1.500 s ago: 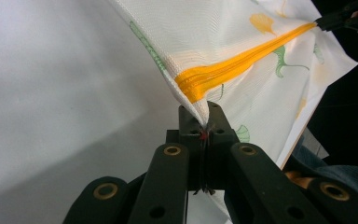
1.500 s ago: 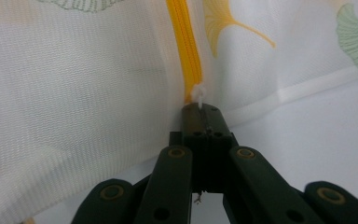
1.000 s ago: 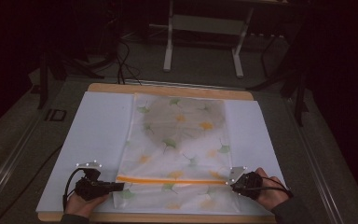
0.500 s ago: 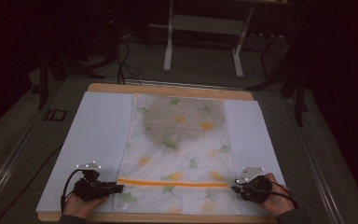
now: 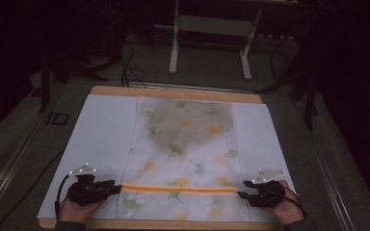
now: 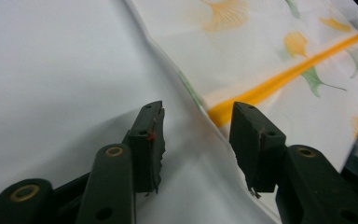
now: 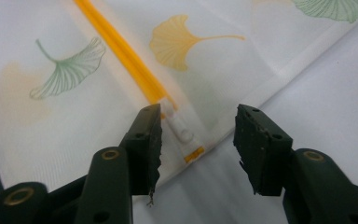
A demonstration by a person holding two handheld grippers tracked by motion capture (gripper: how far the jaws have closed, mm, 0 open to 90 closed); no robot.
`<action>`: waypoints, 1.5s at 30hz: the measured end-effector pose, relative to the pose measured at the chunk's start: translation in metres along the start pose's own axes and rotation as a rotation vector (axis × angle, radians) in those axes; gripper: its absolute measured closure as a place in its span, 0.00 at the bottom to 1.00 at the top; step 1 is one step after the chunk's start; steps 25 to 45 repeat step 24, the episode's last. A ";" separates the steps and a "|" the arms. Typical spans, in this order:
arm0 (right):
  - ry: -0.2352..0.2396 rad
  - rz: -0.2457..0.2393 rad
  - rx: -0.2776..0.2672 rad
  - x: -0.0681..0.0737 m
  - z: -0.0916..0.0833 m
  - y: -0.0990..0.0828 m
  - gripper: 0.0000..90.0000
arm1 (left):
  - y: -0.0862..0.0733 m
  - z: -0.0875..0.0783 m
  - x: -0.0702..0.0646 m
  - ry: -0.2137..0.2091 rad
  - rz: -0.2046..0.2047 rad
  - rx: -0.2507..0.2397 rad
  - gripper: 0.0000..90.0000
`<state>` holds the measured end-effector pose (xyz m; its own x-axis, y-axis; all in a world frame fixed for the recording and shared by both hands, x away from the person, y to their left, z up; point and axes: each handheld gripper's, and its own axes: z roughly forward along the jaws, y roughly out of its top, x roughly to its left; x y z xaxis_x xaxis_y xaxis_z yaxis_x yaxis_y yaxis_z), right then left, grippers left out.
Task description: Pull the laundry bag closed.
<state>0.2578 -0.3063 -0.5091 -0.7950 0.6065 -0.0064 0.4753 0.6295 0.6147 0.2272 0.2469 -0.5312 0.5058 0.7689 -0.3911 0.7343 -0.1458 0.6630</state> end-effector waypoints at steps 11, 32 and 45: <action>-0.066 0.122 -0.085 -0.008 0.006 -0.001 0.42 | 0.002 -0.001 0.000 0.153 0.070 -0.061 0.59; -0.241 0.288 -0.152 -0.023 0.015 -0.009 0.33 | 0.007 0.003 0.006 0.374 0.084 -0.140 0.53; -0.241 0.288 -0.152 -0.023 0.015 -0.009 0.33 | 0.007 0.003 0.006 0.374 0.084 -0.140 0.53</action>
